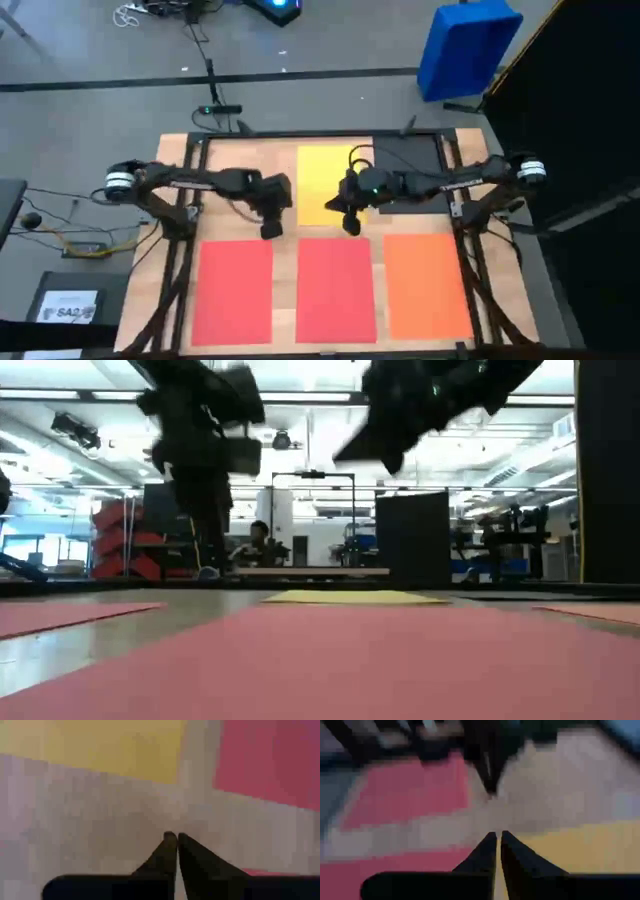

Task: Organize paper
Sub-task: Stack the red paper on top of the red paper

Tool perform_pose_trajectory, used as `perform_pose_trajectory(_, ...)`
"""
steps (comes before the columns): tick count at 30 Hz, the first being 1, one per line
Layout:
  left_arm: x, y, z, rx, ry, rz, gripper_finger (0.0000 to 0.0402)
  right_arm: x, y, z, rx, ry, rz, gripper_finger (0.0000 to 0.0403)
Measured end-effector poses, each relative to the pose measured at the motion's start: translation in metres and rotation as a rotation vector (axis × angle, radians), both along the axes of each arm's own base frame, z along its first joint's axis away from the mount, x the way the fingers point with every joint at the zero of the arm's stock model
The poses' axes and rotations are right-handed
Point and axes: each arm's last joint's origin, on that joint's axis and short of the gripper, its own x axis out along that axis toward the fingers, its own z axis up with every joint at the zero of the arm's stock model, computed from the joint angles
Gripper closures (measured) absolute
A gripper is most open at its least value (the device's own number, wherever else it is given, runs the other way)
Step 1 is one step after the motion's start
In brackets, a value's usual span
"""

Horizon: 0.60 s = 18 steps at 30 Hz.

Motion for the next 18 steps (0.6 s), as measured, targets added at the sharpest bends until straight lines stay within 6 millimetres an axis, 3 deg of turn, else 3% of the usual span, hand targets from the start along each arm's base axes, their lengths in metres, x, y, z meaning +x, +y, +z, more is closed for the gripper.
perform_pose_trajectory(3, -0.011, -0.029, 0.002, 0.004, -0.046, -0.009, 0.0401, 0.002, 0.010, 0.007, 0.026, -0.074, 0.019, 0.0403)
perform_pose_trajectory(6, -0.027, -0.052, -0.004, -0.025, -0.090, 0.001, 0.0401, 0.007, 0.017, 0.001, 0.049, -0.074, 0.027, 0.0403)
perform_pose_trajectory(10, -0.052, -0.072, -0.014, -0.122, -0.110, 0.070, 0.0401, 0.024, 0.024, -0.025, 0.095, 0.000, 0.048, 0.0403)
perform_pose_trajectory(18, -0.092, -0.101, -0.022, -0.223, 0.120, 0.154, 0.0401, 0.065, 0.033, -0.062, 0.143, 0.102, 0.168, 0.0403)
